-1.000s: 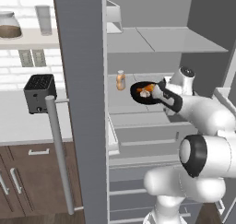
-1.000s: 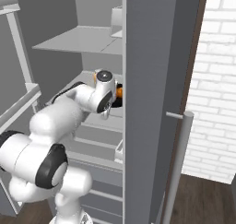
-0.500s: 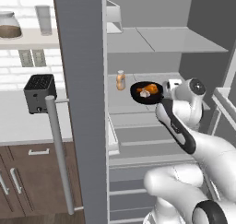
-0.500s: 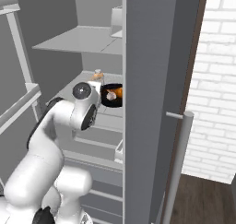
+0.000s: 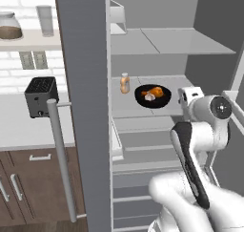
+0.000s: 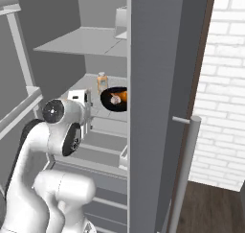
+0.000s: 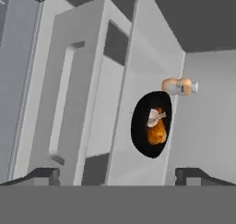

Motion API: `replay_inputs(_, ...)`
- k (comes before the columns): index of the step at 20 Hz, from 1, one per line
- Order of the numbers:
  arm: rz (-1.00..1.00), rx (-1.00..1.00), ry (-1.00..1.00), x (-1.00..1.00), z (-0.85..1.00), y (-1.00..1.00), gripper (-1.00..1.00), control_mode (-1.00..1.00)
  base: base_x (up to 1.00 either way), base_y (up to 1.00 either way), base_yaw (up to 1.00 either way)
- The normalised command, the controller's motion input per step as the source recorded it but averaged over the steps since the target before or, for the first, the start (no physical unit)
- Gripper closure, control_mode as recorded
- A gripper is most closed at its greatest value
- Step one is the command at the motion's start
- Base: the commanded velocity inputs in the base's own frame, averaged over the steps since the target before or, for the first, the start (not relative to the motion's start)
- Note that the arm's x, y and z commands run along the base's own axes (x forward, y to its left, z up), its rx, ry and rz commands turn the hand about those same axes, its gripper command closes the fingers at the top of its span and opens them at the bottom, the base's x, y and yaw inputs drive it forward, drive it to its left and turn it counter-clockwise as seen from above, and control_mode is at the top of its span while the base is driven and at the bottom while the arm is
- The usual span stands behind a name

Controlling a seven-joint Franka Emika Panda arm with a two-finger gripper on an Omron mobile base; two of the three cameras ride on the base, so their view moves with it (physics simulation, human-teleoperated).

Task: Pick the chicken drumstick and garlic from their plates and place them in the bowl. Then put the bowl in the fridge.

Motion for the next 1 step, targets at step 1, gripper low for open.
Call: replay_inputs(1,0.00,-0.19,-0.03,-1.00,0.51,0.00,-1.00,-1.00,0.00,0.00,0.00)
